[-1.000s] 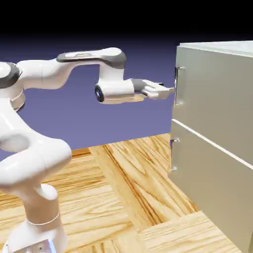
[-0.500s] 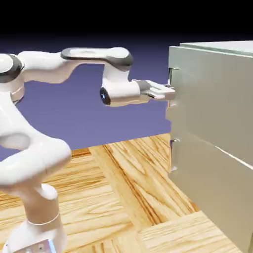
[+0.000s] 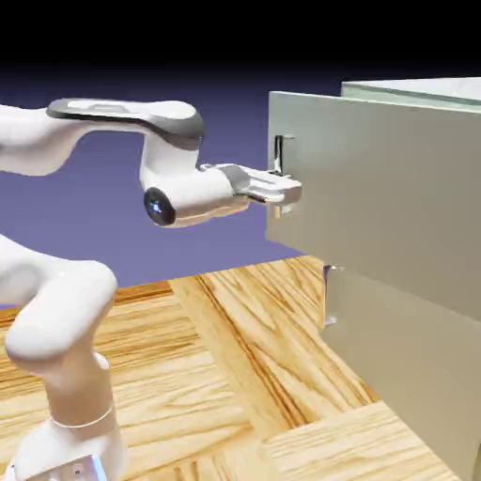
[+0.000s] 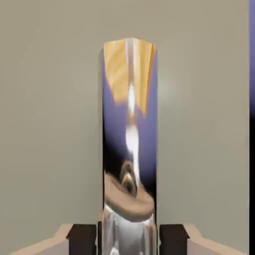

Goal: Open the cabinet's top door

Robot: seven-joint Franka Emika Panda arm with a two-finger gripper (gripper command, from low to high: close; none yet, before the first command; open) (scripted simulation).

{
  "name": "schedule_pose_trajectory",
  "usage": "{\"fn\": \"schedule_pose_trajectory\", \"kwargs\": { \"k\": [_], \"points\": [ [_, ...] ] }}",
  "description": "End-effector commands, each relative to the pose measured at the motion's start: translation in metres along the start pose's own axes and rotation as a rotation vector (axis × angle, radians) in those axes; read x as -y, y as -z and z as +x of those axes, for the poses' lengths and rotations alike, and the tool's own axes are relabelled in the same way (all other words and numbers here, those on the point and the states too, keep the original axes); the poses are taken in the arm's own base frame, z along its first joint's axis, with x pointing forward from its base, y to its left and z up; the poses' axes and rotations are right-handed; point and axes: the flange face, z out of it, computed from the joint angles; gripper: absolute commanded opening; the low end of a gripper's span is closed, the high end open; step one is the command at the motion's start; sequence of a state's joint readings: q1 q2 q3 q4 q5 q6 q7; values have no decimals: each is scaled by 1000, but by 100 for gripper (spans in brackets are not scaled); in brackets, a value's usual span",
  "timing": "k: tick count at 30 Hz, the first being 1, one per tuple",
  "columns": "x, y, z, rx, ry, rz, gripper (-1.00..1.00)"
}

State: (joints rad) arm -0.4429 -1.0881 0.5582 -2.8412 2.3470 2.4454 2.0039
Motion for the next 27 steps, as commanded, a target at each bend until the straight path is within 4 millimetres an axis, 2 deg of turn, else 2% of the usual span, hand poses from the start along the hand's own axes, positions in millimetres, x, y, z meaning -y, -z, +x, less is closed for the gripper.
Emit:
{"fn": "schedule_pose_trajectory", "kwargs": {
  "k": [1,8,17,23,27],
  "points": [
    [2,8,-2,-14,-1,-14,-100],
    [17,59,-17,-95,-1,-96,-100],
    [38,112,-38,-185,-1,-185,-100],
    [53,144,-52,-242,0,-239,-100],
    [56,150,-53,-261,2,-238,-100]
  ]
}}
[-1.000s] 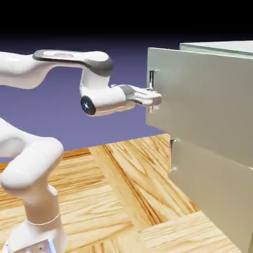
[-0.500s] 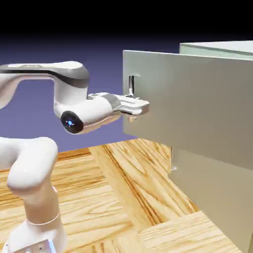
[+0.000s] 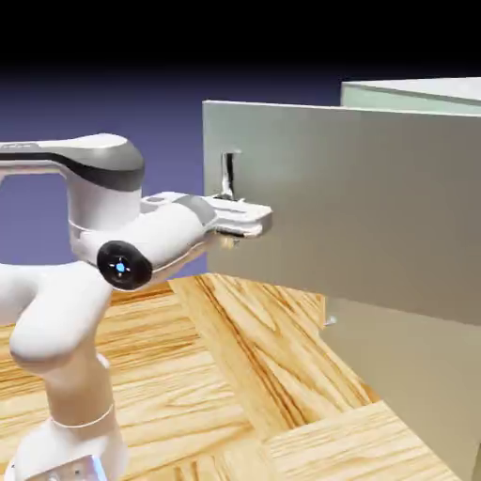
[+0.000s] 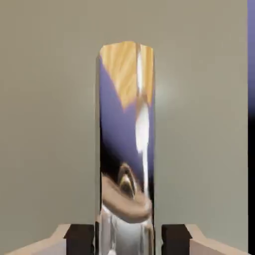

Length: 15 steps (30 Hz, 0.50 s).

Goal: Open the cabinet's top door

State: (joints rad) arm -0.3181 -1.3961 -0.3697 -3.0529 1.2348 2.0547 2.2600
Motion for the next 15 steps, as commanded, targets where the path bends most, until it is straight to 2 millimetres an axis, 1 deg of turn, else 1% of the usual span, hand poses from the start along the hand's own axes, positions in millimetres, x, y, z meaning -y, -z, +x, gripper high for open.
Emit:
{"fn": "schedule_pose_trajectory", "kwargs": {
  "k": [1,7,12,15],
  "points": [
    [0,0,0,-1,-1,0,-100],
    [1,1,-3,4,-1,-15,-100],
    [5,18,-7,-20,-1,-44,-100],
    [7,25,-8,-31,-1,-52,-100]
  ]
}}
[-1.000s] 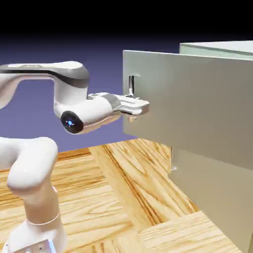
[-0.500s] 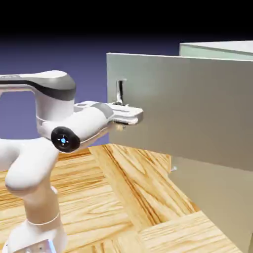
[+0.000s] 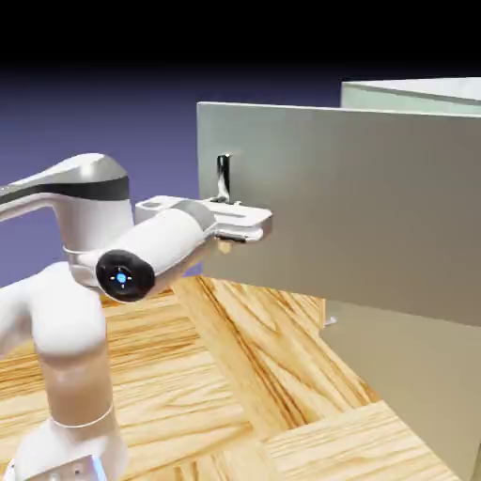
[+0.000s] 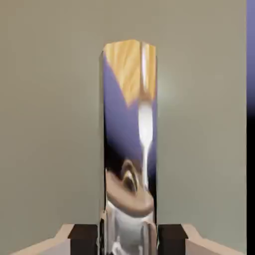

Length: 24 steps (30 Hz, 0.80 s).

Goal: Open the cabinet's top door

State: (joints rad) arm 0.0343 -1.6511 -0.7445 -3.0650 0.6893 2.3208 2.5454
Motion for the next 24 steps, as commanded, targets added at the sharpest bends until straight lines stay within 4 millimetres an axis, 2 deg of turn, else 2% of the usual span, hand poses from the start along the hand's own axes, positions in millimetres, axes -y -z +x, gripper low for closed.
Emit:
{"fn": "schedule_pose_trajectory", "kwargs": {
  "k": [1,4,8,18,24],
  "points": [
    [1,3,-1,-6,0,-8,-100],
    [7,26,-7,-41,0,-44,-100],
    [9,36,-10,-57,1,-60,-100],
    [44,124,-44,-207,0,-210,-100],
    [69,169,-69,-292,1,-295,-100]
  ]
}}
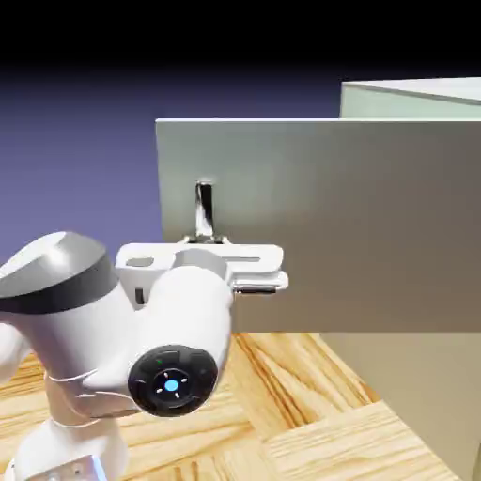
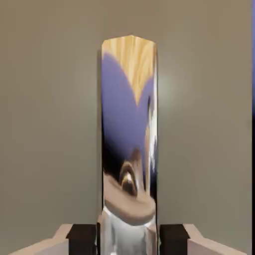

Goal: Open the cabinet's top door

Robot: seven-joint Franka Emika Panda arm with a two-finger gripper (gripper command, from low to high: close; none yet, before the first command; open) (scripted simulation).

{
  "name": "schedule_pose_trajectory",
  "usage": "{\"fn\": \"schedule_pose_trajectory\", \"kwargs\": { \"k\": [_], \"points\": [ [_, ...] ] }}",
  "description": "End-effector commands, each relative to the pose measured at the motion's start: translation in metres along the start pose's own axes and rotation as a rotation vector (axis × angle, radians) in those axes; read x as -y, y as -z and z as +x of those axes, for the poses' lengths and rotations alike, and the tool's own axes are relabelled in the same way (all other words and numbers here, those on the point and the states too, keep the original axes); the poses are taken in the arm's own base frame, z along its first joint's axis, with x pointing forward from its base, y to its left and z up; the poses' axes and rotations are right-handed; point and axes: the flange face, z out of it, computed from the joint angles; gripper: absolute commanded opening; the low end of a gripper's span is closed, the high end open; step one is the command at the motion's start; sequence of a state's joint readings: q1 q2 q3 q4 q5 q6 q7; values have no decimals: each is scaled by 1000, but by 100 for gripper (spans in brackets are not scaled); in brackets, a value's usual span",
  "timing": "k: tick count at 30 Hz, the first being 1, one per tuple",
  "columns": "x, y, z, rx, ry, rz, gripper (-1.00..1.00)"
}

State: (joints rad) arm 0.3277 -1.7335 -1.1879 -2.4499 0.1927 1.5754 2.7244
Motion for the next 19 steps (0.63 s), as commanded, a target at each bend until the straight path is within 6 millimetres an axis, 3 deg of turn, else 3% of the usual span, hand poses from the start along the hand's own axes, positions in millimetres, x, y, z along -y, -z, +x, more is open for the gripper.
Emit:
{"fn": "schedule_pose_trajectory", "kwargs": {
  "k": [1,10,19],
  "points": [
    [2,9,-2,-14,0,-15,-100],
    [24,78,-23,-127,0,-127,-100],
    [48,134,-48,-225,0,-225,-100]
  ]
}}
